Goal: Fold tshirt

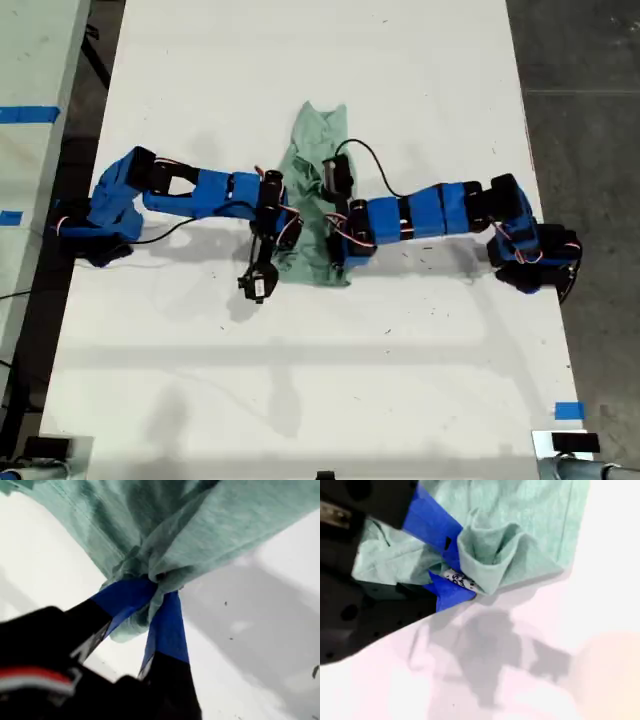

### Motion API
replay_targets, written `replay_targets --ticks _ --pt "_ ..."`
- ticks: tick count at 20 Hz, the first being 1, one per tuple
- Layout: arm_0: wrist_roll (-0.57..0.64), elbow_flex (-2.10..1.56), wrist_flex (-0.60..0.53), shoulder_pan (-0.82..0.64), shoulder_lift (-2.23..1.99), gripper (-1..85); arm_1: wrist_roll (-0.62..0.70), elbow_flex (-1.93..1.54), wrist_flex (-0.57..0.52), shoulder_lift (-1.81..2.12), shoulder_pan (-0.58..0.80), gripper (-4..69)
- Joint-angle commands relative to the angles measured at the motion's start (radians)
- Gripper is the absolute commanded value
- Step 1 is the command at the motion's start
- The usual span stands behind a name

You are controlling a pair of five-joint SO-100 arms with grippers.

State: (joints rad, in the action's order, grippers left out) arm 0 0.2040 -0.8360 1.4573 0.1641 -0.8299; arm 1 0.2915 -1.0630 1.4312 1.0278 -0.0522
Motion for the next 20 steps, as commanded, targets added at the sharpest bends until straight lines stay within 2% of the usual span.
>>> replay_targets --ticks 1,4,11,14,20 --pt "-0.011 0.06 0.054 0.103 -0.163 0.1 -0.018 0.094 0.097 0.176 -0.084 -1.7" --pt "-0.008 0.087 0.078 0.141 -0.236 0.0 -0.012 0.167 0.123 0.225 -0.112 -1.7" --pt "0.018 0.107 0.026 0.207 -0.38 0.0 -0.034 0.181 0.121 0.321 -0.158 -1.6" --pt "0.055 0.087 0.064 0.112 -0.405 0.0 0.017 0.161 0.12 0.341 -0.066 -1.6" --pt "0.245 0.058 0.115 -0.196 -0.462 0.0 0.183 0.077 0.091 0.453 0.212 -1.6"
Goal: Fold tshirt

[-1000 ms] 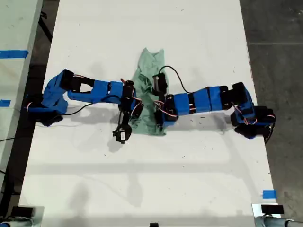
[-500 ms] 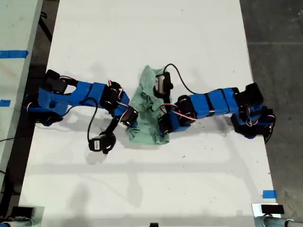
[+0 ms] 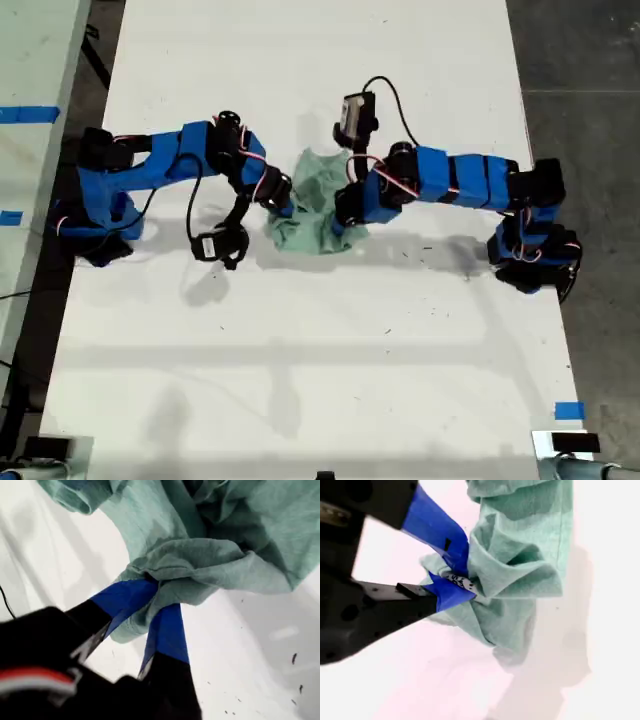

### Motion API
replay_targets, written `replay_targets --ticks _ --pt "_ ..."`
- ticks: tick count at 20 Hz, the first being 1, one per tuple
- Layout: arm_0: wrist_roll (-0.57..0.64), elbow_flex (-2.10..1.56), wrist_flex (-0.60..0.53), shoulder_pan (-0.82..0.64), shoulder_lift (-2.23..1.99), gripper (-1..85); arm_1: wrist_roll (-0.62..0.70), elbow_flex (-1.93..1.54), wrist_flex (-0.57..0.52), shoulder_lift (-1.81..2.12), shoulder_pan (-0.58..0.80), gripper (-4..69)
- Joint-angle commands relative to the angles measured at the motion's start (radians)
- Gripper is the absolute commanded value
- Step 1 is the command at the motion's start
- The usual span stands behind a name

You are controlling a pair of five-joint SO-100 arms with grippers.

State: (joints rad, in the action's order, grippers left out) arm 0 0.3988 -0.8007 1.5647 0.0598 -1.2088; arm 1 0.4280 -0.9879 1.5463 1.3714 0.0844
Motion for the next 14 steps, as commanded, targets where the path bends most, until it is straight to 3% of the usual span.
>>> replay_targets --ticks 1,7,8,9,10,12,13,14 --pt "0.071 0.02 0.008 -0.138 -0.077 0.0 0.06 -0.014 -0.037 0.127 0.114 -1.6" --pt "0.219 0.003 -0.13 -0.344 0.035 0.6 0.114 -0.216 -0.164 0.206 0.344 -1.8" --pt "0.219 0.008 -0.144 -0.374 0.066 7.2 0.115 -0.259 -0.198 0.213 0.379 3.5" --pt "0.241 0.009 -0.164 -0.402 0.078 24.4 0.1 -0.287 -0.216 0.216 0.422 14.0" --pt "0.242 0.009 -0.164 -0.437 0.075 29.5 0.083 -0.299 -0.201 0.221 0.476 20.0" --pt "0.249 -0.003 -0.155 -0.515 0.038 32.5 0.083 -0.365 -0.207 0.282 0.583 31.5" --pt "0.252 -0.008 -0.143 -0.557 0.021 33.3 0.138 -0.399 -0.225 0.318 0.626 46.1" --pt "0.265 -0.009 -0.127 -0.592 0.005 33.5 0.141 -0.433 -0.224 0.36 0.673 44.1"
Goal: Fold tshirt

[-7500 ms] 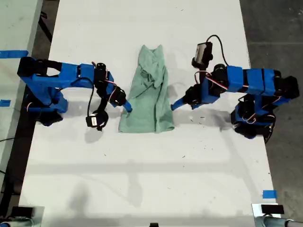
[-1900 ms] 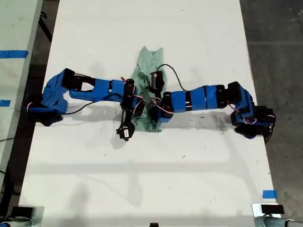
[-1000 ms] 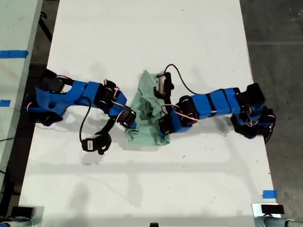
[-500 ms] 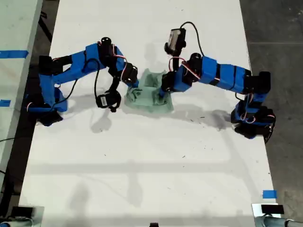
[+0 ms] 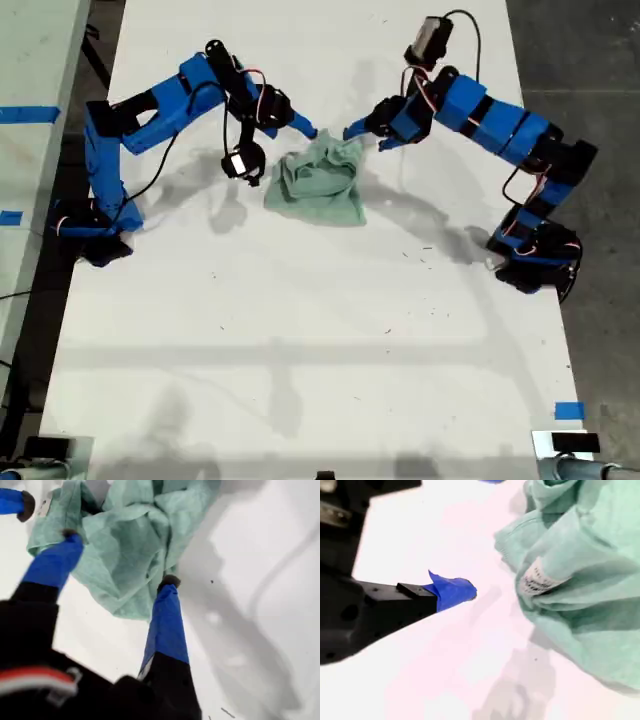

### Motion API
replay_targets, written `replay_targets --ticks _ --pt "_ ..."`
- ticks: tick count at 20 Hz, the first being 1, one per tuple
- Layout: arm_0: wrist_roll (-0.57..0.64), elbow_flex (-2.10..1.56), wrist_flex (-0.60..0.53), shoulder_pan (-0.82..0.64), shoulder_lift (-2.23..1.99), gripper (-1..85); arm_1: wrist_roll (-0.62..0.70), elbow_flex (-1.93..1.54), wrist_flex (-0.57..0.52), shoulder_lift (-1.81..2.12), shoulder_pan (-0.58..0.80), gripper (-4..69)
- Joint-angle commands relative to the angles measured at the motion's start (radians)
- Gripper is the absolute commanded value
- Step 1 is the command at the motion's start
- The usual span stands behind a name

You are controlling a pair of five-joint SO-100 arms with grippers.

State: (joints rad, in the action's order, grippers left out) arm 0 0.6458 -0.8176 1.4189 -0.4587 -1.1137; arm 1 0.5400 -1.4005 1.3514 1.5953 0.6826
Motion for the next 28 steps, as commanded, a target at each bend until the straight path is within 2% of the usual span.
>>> replay_targets --ticks 1,4,6,8,10,12,14,17,18,19,21,22,23,24,25,27,28 --pt "0.025 -0.008 0.028 -0.104 -0.115 33.6 0.031 -0.067 -0.029 0.189 0.117 41.2" --pt "0.035 -0.184 0.002 -0.152 -0.239 33.4 0.043 -0.276 -0.052 0.383 0.196 33.8" --pt "0.038 -0.439 -0.089 -0.153 -0.394 29.7 0.041 -0.483 -0.106 0.572 0.21 25.3" --pt "0.031 -0.779 -0.236 -0.129 -0.632 20.1 0.017 -0.701 -0.14 0.781 0.198 17.7" --pt "-0.006 -1.098 -0.348 -0.08 -0.867 5.8 -0.032 -0.92 -0.169 1.008 0.16 8.7" --pt "-0.064 -1.407 -0.482 0.0 -1.086 1.4 -0.117 -1.129 -0.172 1.252 0.097 3.0" --pt "-0.163 -1.661 -0.572 0.074 -1.27 0.1 -0.213 -1.299 -0.147 1.443 0.011 -0.3" --pt "-0.276 -1.919 -0.578 0.149 -1.517 0.1 -0.365 -1.493 -0.126 1.667 -0.089 -1.5" --pt "-0.285 -1.973 -0.577 0.161 -1.577 0.1 -0.411 -1.568 -0.091 1.779 -0.109 -1.5" --pt "-0.31 -2.023 -0.56 0.164 -1.634 0.1 -0.437 -1.591 -0.1 1.753 -0.137 -1.5" --pt "-0.314 -2.191 -0.603 0.167 -1.87 0.1 -0.463 -1.594 -0.101 1.766 -0.146 -0.3" --pt "-0.337 -2.203 -0.436 0.167 -2.013 0.1 -0.497 -1.595 -0.106 1.77 -0.15 2.1" --pt "-0.362 -2.203 -0.279 0.149 -2.128 0.1 -0.463 -1.595 -0.106 1.77 -0.149 1.9" --pt "-0.362 -2.203 -0.147 0.135 -2.22 0.1 -0.362 -1.595 -0.106 1.77 -0.14 2.3" --pt "-0.364 -2.203 -0.107 0.14 -2.217 0.3 -0.311 -1.595 -0.11 1.772 -0.152 2.3" --pt "-0.354 -2.203 -0.02 0.172 -2.215 2.0 -0.334 -1.601 -0.132 1.773 -0.215 2.3" --pt "-0.354 -2.2 -0.02 0.186 -2.214 2.9 -0.311 -1.603 -0.126 1.773 -0.229 2.3"
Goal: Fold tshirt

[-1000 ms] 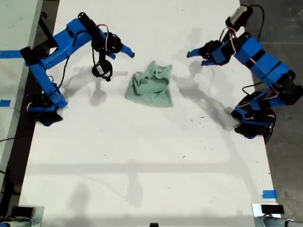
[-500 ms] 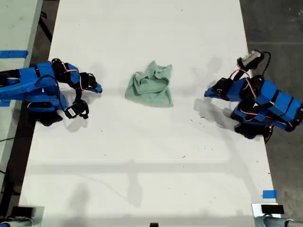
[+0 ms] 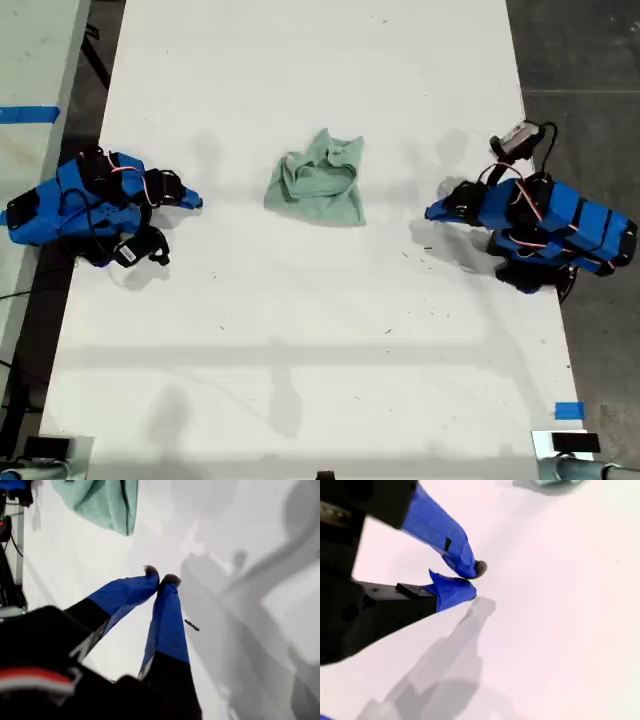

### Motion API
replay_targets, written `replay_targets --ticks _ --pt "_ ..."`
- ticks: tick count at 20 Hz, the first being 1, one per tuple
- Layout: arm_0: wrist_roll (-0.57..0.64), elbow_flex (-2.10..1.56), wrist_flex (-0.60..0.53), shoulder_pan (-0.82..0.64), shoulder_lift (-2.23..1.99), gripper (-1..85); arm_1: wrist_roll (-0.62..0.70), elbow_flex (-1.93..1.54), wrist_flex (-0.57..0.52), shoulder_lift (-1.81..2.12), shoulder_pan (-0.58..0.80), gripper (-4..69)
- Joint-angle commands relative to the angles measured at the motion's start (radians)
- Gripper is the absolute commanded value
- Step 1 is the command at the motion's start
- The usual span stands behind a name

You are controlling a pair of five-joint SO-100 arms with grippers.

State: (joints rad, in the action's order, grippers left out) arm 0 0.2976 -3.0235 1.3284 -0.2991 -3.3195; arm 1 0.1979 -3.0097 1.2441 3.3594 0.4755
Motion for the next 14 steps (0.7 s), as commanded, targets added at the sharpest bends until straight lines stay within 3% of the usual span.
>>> replay_targets --ticks 1,3,14 --pt "-0.006 0.005 0.071 0.037 -0.009 3.1 0.132 0.006 -0.015 0.009 -0.021 2.3" --pt "-0.006 0.005 0.071 0.051 -0.009 3.2 0.396 0.008 -0.014 0.009 -0.018 2.3" --pt "-0.006 0.005 0.071 0.055 -0.009 3.4 0.402 0.009 -0.008 0.009 -0.017 1.9"
